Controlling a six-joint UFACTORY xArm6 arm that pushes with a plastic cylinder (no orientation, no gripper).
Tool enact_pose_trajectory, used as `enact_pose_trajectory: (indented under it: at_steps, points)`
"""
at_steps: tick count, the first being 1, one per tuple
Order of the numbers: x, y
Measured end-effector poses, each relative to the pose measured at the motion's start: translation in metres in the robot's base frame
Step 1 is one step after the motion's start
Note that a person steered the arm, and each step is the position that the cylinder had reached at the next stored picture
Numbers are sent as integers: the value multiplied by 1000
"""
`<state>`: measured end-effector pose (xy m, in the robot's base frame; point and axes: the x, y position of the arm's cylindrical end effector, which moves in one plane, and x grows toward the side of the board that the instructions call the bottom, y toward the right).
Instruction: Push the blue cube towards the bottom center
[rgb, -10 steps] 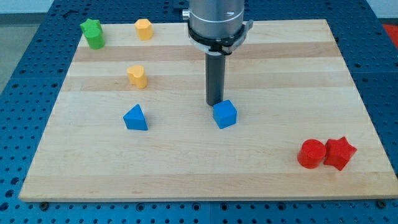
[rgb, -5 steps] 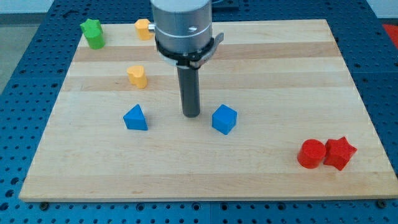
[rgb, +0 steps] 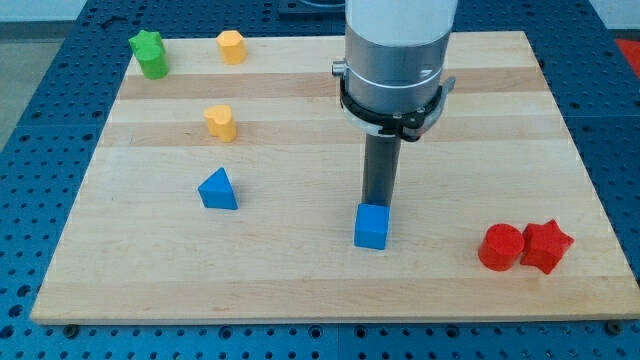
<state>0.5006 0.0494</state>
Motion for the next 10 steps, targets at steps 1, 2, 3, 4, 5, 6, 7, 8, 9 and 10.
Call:
enact_pose_trajectory:
  at_steps: [1,2,3,4,5,6,7,8,9,10]
  points:
    - [-4,13]
    - [2,14]
    - [3,28]
    - [6,36]
    - [19,35]
    - [26,22]
    - [27,-2]
    - [27,-17]
    - [26,-14]
    - [9,-7]
